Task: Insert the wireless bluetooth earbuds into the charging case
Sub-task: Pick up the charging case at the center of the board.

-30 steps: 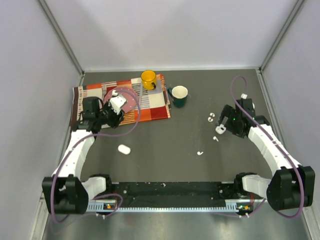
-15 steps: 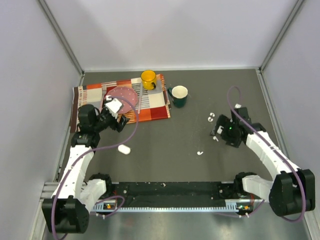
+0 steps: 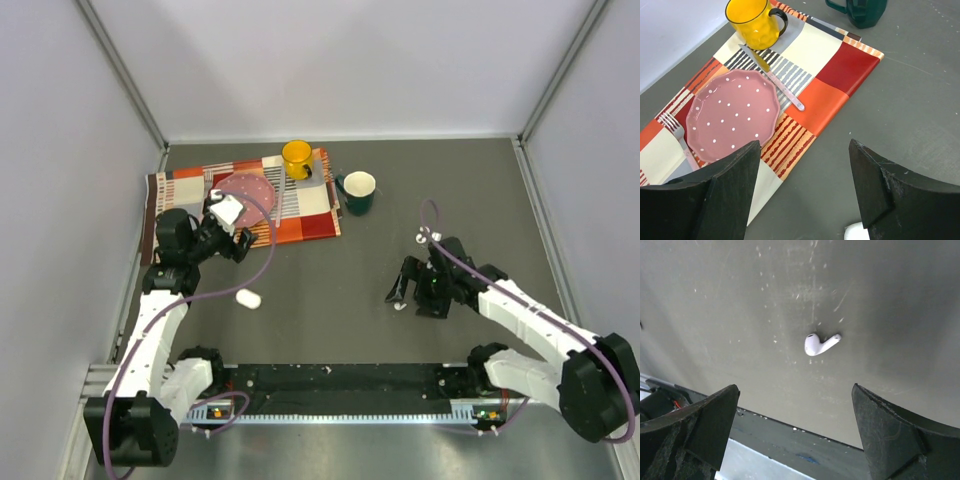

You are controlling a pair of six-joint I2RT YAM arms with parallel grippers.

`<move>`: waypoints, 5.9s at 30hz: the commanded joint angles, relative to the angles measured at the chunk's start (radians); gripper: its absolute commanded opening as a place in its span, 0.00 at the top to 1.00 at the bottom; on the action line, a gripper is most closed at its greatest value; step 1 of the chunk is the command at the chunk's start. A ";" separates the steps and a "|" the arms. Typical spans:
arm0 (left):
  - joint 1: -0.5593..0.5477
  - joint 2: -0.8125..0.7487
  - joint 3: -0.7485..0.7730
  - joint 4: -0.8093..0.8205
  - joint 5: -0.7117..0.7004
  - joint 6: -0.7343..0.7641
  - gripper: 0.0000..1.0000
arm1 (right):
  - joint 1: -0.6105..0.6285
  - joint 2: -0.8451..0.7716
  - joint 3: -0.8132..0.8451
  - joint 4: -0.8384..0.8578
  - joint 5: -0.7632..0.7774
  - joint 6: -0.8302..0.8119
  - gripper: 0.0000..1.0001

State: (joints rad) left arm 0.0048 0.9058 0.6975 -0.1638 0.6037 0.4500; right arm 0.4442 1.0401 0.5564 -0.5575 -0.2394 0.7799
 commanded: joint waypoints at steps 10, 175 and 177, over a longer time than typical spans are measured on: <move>-0.029 -0.010 -0.012 0.052 -0.045 0.001 0.23 | 0.148 0.162 0.020 0.154 0.088 0.157 0.03; -0.956 0.574 0.102 1.136 -0.633 -0.674 0.05 | 0.028 -0.189 0.140 0.513 0.190 0.818 1.00; -0.959 0.585 0.108 1.139 -0.642 -0.672 0.08 | 0.031 -0.187 0.140 0.513 0.189 0.823 1.00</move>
State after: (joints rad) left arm -0.9470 1.4731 0.7567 0.8753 0.0010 -0.2333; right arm 0.4561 0.8501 0.6548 -0.1188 -0.0647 1.5829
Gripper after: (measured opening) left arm 0.946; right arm 0.475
